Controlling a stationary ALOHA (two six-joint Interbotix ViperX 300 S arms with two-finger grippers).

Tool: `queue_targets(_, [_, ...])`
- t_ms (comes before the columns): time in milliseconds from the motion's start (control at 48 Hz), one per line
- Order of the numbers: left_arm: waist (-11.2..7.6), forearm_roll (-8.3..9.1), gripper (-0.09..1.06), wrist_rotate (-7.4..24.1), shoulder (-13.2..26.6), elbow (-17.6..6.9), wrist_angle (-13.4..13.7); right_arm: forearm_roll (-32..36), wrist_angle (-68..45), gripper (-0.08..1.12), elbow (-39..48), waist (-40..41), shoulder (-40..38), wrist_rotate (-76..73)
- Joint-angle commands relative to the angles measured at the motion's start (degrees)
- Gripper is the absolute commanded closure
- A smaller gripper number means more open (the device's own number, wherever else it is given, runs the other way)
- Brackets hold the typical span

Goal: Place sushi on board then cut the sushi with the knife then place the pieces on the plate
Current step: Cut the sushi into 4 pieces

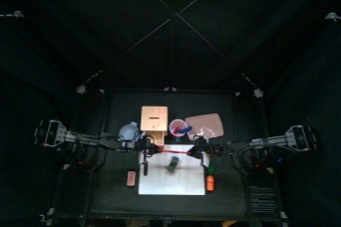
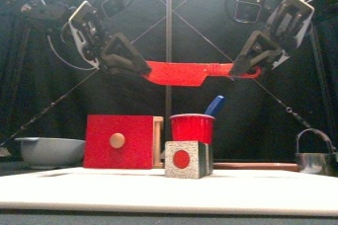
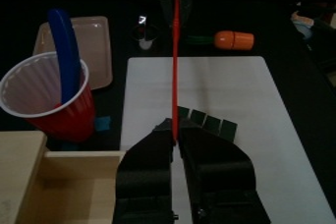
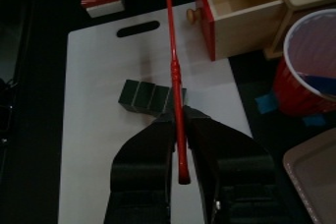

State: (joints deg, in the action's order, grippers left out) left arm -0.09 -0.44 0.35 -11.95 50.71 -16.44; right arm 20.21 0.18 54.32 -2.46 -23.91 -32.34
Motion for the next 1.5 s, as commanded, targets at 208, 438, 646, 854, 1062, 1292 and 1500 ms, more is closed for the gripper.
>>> queue_targets(208, [0.18,0.35,0.59,0.1,4.9,-2.6,-1.0,-2.7,4.5,0.52,-0.5,-2.5,-0.4,0.0])
queue_targets(438, [0.0,1.23,0.59,0.1,8.1,-4.7,-1.0,-4.6,6.3,0.61,0.4,-3.2,0.7,0.1])
queue_targets(646, [0.09,2.72,0.59,0.2,10.9,-6.3,-0.7,-5.0,6.3,0.64,0.1,-4.7,3.1,-0.1])
queue_targets(854, [0.0,5.1,0.59,0.1,14.6,-9.1,1.8,-8.3,7.1,0.64,-0.9,-6.5,5.8,-0.1])
queue_targets(1062, [0.35,6.59,0.59,0.1,15.9,-10.7,4.9,-12.7,7.2,0.64,-1.6,-7.1,7.1,-0.1])
queue_targets(1292, [0.53,7.03,0.59,0.1,16.1,-10.7,5.4,-15.1,7.2,0.64,-2.3,-7.8,8.3,-0.1])
queue_targets(1500, [0.53,7.03,0.59,0.1,16.9,-10.9,5.5,-15.9,7.2,0.64,-2.5,-8.2,9.8,-0.1])
